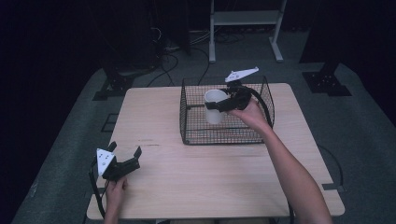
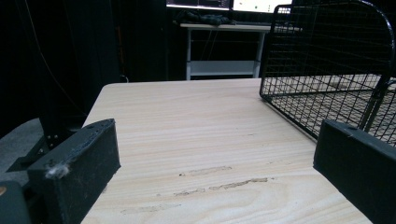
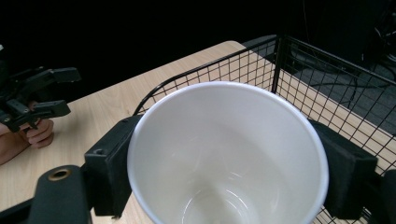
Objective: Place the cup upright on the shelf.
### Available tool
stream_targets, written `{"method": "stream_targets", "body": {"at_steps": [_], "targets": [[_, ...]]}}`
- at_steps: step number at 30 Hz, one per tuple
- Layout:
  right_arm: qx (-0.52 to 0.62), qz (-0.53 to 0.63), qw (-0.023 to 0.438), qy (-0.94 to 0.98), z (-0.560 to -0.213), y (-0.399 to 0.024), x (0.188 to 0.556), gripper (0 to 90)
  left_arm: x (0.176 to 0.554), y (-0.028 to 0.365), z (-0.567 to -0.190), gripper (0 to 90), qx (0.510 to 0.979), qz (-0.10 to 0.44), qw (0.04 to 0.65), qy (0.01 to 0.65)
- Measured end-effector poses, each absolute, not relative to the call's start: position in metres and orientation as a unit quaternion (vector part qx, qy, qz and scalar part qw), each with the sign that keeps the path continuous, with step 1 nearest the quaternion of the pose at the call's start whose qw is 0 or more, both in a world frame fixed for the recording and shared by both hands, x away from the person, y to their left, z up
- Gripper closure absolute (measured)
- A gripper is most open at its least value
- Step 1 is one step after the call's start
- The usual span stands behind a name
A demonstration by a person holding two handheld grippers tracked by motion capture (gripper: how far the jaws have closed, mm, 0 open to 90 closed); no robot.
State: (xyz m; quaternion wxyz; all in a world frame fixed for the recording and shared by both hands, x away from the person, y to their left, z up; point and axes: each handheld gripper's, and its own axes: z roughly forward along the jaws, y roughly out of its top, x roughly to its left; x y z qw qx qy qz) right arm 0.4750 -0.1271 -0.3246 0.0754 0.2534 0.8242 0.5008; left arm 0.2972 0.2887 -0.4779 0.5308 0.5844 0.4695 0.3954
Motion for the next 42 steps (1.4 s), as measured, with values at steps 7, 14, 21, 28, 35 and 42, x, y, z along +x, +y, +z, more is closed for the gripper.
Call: {"method": "stream_targets", "body": {"at_steps": [7, 14, 21, 28, 35, 42], "targets": [[0.261, 0.496, 0.077, 0.825, -0.330, -0.122, 0.484, 19.0, 0.297, 0.289, -0.478, 0.0, 0.584, 0.395, 0.531, 0.469], [0.269, 0.487, 0.078, 0.827, -0.333, -0.121, 0.497, 19.0, 0.297, 0.289, -0.478, 0.0, 0.584, 0.396, 0.532, 0.469], [0.276, 0.487, 0.076, 0.825, -0.340, -0.119, 0.506, 19.0, 0.297, 0.289, -0.478, 0.0, 0.585, 0.396, 0.532, 0.468], [0.272, 0.476, 0.069, 0.834, -0.354, -0.113, 0.513, 19.0, 0.297, 0.288, -0.478, 0.0, 0.585, 0.396, 0.532, 0.467], [0.281, 0.463, 0.066, 0.838, -0.367, -0.110, 0.522, 19.0, 0.297, 0.289, -0.478, 0.0, 0.584, 0.396, 0.533, 0.467], [0.286, 0.459, 0.068, 0.838, -0.374, -0.111, 0.527, 19.0, 0.297, 0.289, -0.478, 0.0, 0.585, 0.396, 0.533, 0.467]]}}
